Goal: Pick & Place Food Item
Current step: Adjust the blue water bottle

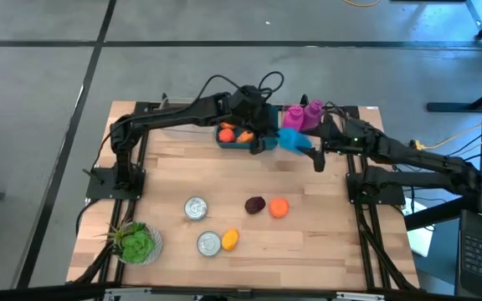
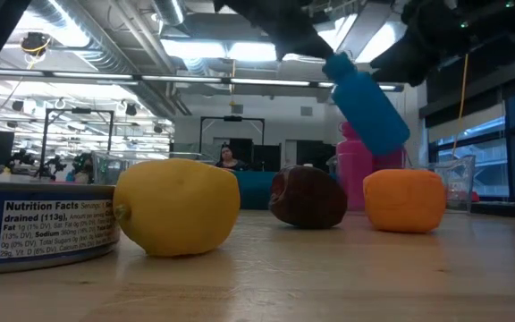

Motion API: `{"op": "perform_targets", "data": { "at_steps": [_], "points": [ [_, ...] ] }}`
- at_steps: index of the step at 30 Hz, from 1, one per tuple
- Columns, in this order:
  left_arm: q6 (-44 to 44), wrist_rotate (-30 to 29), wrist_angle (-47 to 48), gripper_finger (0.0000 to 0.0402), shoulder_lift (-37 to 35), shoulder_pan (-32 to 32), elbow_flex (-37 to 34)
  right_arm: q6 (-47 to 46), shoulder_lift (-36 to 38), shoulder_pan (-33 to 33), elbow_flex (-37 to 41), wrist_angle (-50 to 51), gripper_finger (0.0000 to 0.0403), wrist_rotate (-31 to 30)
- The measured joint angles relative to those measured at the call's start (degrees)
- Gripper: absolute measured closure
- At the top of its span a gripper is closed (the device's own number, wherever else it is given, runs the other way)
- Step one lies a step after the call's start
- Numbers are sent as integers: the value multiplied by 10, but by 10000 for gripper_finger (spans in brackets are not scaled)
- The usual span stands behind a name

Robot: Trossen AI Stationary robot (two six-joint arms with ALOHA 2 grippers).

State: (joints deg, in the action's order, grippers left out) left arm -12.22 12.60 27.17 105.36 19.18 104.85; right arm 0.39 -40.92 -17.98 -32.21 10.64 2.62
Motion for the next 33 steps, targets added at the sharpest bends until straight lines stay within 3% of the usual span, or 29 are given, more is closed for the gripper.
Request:
{"op": "perform_targets", "data": {
  "at_steps": [5,13,25,33],
  "points": [
    [-1,2,63,385,0,-4,37,17,-27,20,0,-62,117,-28],
    [-5,-9,116,385,0,-4,41,21,-52,43,0,-123,117,-33],
    [-6,-10,121,384,0,-5,41,29,-161,52,0,-234,117,-17],
    [-10,-10,121,384,0,-8,41,38,-236,52,-56,-223,117,-2]
  ]
}}
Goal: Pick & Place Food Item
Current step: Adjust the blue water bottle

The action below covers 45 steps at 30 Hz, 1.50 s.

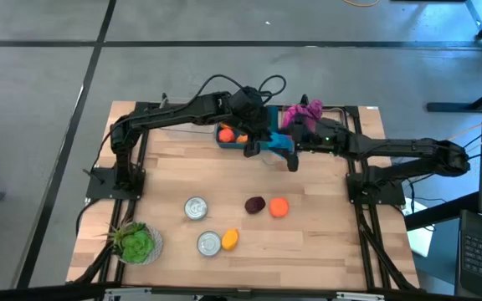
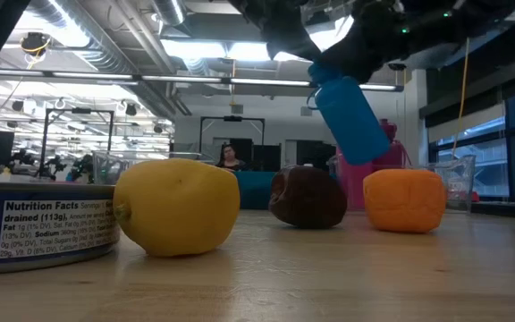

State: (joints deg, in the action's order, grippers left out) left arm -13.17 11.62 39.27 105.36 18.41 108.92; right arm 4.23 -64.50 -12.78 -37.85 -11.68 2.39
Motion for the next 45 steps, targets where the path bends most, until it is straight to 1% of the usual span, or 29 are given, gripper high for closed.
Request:
{"op": "perform_targets", "data": {
  "at_steps": [7,14,18,24,32,34,37,40,45],
  "points": [
    [-4,0,13,384,0,-1,0,10,-48,0,-48,51,117,0],
    [-9,-1,19,384,0,-1,0,11,-53,0,-56,63,120,0],
    [-10,-1,19,384,0,-1,0,11,-53,0,-56,68,139,0],
    [-10,-4,20,384,0,-1,0,12,-53,0,-56,71,190,0],
    [-11,-23,16,380,0,-2,0,11,-53,0,-56,74,191,0],
    [-12,-29,12,368,1,-3,0,11,-53,-1,-56,74,191,-1],
    [-15,-33,6,340,1,-5,0,11,-53,-1,-56,74,192,-2],
    [-34,-35,-9,300,1,-9,0,9,-52,-1,-56,78,192,-5],
    [-42,-38,-4,220,-16,-12,0,10,-39,-1,-55,92,192,-12]
  ]
}}
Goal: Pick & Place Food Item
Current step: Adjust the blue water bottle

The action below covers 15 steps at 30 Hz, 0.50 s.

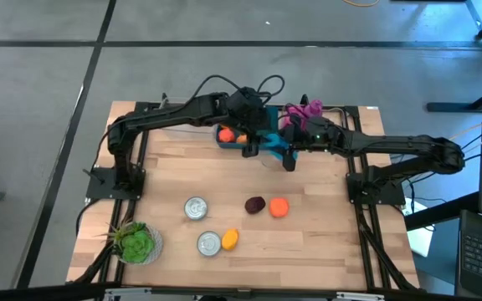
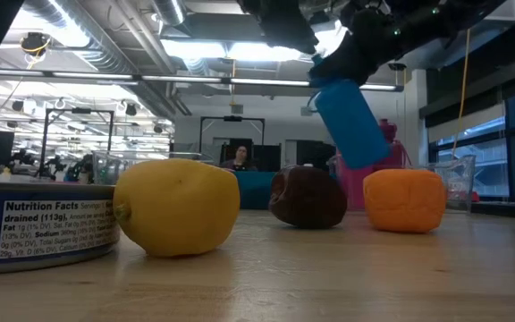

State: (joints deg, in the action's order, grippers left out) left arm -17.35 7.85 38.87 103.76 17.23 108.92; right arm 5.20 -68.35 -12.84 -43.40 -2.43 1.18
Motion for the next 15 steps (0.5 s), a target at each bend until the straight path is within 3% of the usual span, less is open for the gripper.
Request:
{"op": "perform_targets", "data": {
  "at_steps": [6,15],
  "points": [
    [30,-27,36,164,-34,2,0,1,49,0,0,37,192,-43],
    [43,14,85,163,-47,0,-1,-1,159,0,0,113,192,-131]
  ]
}}
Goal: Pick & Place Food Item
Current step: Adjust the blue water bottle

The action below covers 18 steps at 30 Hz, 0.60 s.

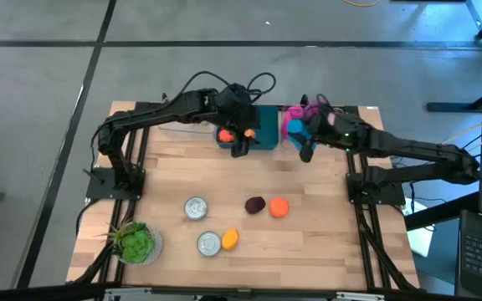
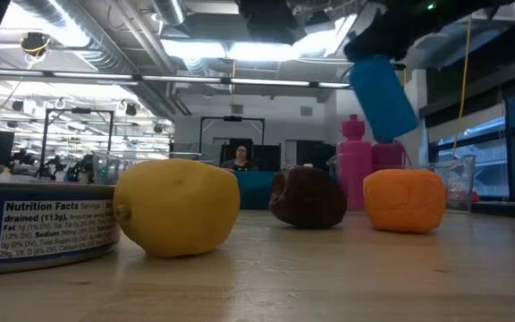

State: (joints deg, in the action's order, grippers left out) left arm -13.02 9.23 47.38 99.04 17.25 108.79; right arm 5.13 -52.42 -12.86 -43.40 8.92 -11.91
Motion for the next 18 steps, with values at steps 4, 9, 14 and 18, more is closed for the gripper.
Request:
{"op": "perform_targets", "data": {
  "at_steps": [4,9,14,18],
  "points": [
    [0,24,-25,164,-1,-3,-33,-5,47,0,0,25,192,-51],
    [-2,43,-95,164,-30,-1,-112,-18,88,1,3,51,192,-77],
    [14,43,-206,164,-100,2,-237,-38,128,1,60,25,192,-104],
    [42,43,-318,164,-175,5,-348,-47,167,1,125,-51,192,-122]
  ]
}}
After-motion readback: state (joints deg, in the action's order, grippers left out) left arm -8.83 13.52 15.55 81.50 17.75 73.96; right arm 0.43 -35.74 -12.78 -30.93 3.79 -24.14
